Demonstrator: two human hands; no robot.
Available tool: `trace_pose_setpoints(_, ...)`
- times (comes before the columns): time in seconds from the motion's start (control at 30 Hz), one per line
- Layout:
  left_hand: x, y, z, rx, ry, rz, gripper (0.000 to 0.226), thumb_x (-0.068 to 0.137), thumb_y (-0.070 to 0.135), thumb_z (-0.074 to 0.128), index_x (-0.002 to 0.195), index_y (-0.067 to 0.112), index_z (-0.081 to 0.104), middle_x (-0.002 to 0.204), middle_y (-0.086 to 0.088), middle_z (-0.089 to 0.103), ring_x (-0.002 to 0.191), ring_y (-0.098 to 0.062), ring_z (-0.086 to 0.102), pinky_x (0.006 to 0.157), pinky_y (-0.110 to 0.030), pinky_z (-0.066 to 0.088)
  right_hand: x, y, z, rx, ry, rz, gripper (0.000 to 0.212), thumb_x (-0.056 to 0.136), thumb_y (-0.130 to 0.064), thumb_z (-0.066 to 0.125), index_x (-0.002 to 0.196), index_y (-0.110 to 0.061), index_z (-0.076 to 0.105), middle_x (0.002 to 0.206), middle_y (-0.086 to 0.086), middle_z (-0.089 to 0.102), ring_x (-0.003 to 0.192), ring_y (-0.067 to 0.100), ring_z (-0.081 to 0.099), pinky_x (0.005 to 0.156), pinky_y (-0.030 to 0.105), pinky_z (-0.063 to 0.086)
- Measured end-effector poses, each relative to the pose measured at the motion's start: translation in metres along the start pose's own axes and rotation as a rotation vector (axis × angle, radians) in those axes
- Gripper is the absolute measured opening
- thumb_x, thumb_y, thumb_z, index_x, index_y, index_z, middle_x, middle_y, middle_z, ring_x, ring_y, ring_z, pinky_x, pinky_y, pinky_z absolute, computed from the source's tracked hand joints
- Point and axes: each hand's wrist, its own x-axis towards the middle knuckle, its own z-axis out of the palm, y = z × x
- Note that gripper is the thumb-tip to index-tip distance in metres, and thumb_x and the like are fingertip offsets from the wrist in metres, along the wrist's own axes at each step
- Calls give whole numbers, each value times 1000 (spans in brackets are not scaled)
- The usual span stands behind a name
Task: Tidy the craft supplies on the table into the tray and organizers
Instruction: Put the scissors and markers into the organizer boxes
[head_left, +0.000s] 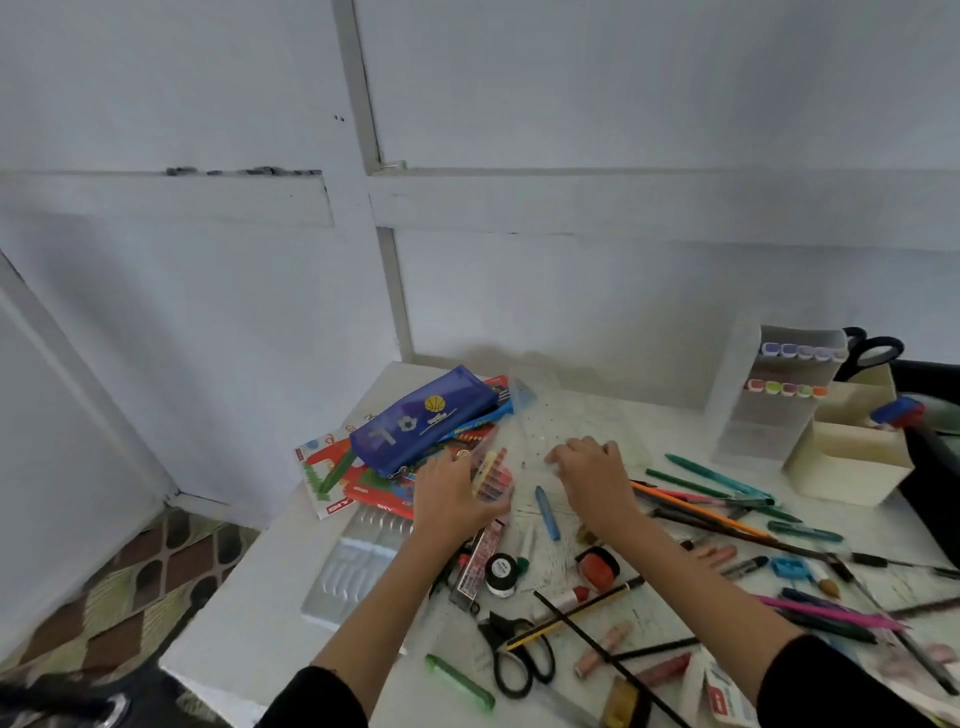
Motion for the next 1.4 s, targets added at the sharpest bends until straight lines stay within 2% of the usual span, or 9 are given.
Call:
trace_pose_setpoints(0.13,5,-5,-24,-94,61,-16,60,70,63,66,111,20,62,103,-2,55,100,-19,47,86,-32,45,-12,12,-16,-98,29,19,34,83,-5,51,110,-23,62,106,-3,63,104,19,52,86,33,32)
trace_pose_setpoints(0.4,16,-38,-33,12,-32,-114,63,73,64,58,119,21,57,123,-9,51,120,-29,42,103,-45,36,-24,17,-54,-262,-333,144,42,77,-38,50,116,-23,53,115,-2,55,110,19,46,97,41,28)
trace_pose_setpoints(0.5,15,-33,-29,79,-69,-156,66,79,63,54,128,19,51,147,-13,33,135,-33,28,111,-49,19,-14,-4,-64,-265,-300,160,28,80,-33,46,101,-17,54,108,3,55,104,22,46,94,41,30)
trace_pose_setpoints(0.67,15,-32,-23,125,-128,-174,80,73,67,57,135,19,38,144,-8,34,135,-32,27,110,-57,23,11,-43,-63,-248,-136,176,23,87,-30,47,101,-13,54,103,4,52,105,24,45,92,40,33)
trace_pose_setpoints(0.8,16,-37,-22,58,-77,-169,72,74,59,61,132,22,40,138,-4,40,131,-28,31,108,-53,26,36,-62,-30,25,-154,32,22,90,-20,45,99,-10,63,100,7,60,97,22,52,85,35,44)
trace_pose_setpoints(0.97,19,-39,-22,25,-52,-195,67,76,55,62,132,24,40,137,-1,40,129,-24,33,107,-47,27,58,-69,10,216,-386,193,33,90,-33,51,107,-4,55,114,17,51,109,32,47,87,38,43)
trace_pose_setpoints(1.13,21,-39,-19,18,-31,-207,68,77,50,61,134,24,36,139,-2,35,131,-23,30,110,-50,24,64,-75,31,278,-349,360,49,83,-52,57,114,-14,55,121,13,45,116,32,41,94,41,38)
trace_pose_setpoints(1.27,23,-34,-19,37,-73,-209,77,75,67,56,135,25,34,145,-4,29,138,-26,20,111,-63,11,63,-66,27,530,-325,476,34,74,-42,74,79,-13,57,95,11,58,105,30,56,75,33,44)
trace_pose_setpoints(1.4,26,-23,-18,44,-35,-146,73,77,70,51,134,24,41,151,-5,26,143,-23,14,110,-60,-8,56,-51,5,871,-200,620,35,76,-16,76,104,-7,57,102,6,56,100,23,59,82,31,51)
